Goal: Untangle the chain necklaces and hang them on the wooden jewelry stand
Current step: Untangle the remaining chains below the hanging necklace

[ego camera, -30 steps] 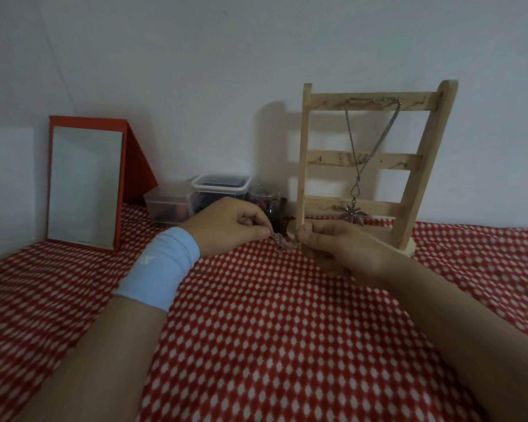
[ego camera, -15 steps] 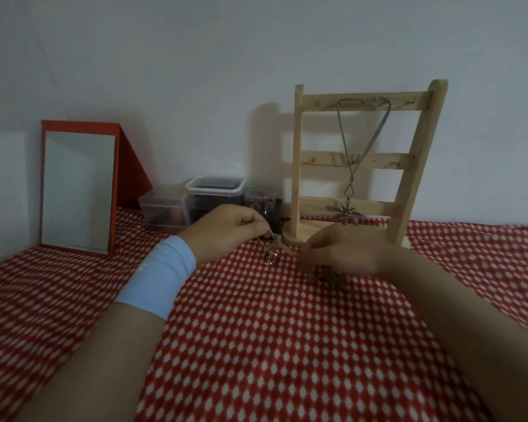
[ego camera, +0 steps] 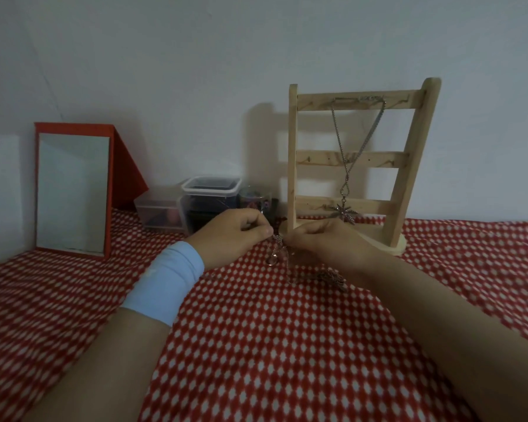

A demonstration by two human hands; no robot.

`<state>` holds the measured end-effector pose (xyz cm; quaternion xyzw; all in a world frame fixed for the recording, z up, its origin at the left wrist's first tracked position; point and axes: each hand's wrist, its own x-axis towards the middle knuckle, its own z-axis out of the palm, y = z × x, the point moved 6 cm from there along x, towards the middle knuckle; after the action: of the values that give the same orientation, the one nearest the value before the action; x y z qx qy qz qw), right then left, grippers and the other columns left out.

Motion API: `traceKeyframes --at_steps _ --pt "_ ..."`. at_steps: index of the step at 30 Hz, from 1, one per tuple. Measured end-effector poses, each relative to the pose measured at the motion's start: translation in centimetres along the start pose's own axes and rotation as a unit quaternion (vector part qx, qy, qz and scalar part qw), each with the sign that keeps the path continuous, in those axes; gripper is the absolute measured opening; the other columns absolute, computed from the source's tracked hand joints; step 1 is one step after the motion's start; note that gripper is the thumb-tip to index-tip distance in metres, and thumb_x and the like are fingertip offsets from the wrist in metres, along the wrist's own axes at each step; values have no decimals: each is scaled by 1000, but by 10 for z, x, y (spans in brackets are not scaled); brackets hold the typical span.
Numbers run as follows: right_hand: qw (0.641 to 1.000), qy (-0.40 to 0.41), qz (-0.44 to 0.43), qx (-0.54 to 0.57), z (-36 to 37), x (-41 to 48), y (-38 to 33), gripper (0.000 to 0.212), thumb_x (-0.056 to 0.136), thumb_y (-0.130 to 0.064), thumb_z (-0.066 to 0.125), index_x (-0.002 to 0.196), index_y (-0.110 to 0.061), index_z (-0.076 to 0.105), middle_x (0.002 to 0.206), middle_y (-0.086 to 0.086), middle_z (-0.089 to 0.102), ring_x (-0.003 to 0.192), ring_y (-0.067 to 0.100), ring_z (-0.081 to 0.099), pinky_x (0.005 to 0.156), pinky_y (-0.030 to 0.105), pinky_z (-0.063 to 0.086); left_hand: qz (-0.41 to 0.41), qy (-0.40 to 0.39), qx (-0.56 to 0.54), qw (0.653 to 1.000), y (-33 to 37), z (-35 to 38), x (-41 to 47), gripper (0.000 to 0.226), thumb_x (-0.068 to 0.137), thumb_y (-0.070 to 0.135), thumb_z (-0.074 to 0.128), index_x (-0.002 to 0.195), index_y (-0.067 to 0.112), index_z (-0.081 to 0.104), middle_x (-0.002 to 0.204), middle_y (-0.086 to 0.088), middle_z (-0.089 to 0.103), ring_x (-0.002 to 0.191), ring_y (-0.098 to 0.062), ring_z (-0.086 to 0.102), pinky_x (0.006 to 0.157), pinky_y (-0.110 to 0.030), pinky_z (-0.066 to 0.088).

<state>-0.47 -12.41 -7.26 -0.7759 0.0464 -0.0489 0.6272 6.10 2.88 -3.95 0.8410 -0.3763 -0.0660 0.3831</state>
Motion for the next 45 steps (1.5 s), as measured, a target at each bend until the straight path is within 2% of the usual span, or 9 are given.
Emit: traceKeyframes --at_steps 7,12,16,21,27,32,39,42,45 --pt "983 34 52 -170 -5 0 3 31 99 -38 60 94 -12 76 93 3 76 82 11 68 75 20 53 -16 -17 51 998 -15 12 3 23 100 25 50 83 27 64 86 14 62 82 2 56 78 -16 41" --pt "993 19 90 -74 -4 -3 4 33 105 -28 41 91 -9 64 81 7 65 72 18 56 65 24 47 -20 -33 29 999 -20 12 1 21 99 25 54 82 28 67 75 15 63 72 2 56 77 -19 45" --pt "991 -62 88 85 1 -3 7 34 104 -38 49 78 -18 59 81 4 62 77 20 53 81 37 39 -12 -34 12 999 -16 10 -1 18 98 27 56 84 28 68 75 19 64 70 10 57 74 -14 42" --pt "962 -95 54 249 -5 -4 -1 26 98 -31 52 77 -18 61 78 1 59 70 15 51 74 34 39 -24 -69 29 997 -18 8 -4 13 96 28 59 86 32 66 82 17 68 76 7 61 79 -15 44" --pt "946 -138 71 286 -2 -4 1 22 102 -26 44 83 -18 52 65 -7 40 56 10 32 61 29 31 -39 -81 73 993 -22 6 -4 9 93 34 62 89 30 69 79 14 69 77 0 64 80 -20 48" --pt "982 -141 87 87 -2 -4 4 27 108 -25 42 89 -17 59 65 -4 34 56 11 29 56 23 32 -55 -94 143 984 -26 3 -4 9 92 34 64 89 27 69 75 18 60 69 4 56 67 -10 43" --pt "986 -137 47 -85 -10 -8 -5 22 104 -19 53 111 -19 74 99 -3 77 78 11 65 72 22 53 -184 -141 272 934 -71 -25 -16 13 89 32 66 76 30 67 78 9 66 78 -10 61 81 -23 48" --pt "949 -99 1 -299 -25 -2 -6 19 101 -27 58 107 -36 73 103 -18 74 88 -5 66 83 16 50 -221 -163 338 900 -75 -25 -20 17 90 31 64 100 19 72 98 5 66 97 -16 61 94 -28 49" --pt "903 -113 7 -413 -36 5 1 16 98 -29 64 101 -41 73 106 -25 67 101 -6 60 103 26 47 -181 -124 320 921 -54 -18 -14 22 92 27 60 108 18 72 112 2 67 104 -17 61 96 -30 48"
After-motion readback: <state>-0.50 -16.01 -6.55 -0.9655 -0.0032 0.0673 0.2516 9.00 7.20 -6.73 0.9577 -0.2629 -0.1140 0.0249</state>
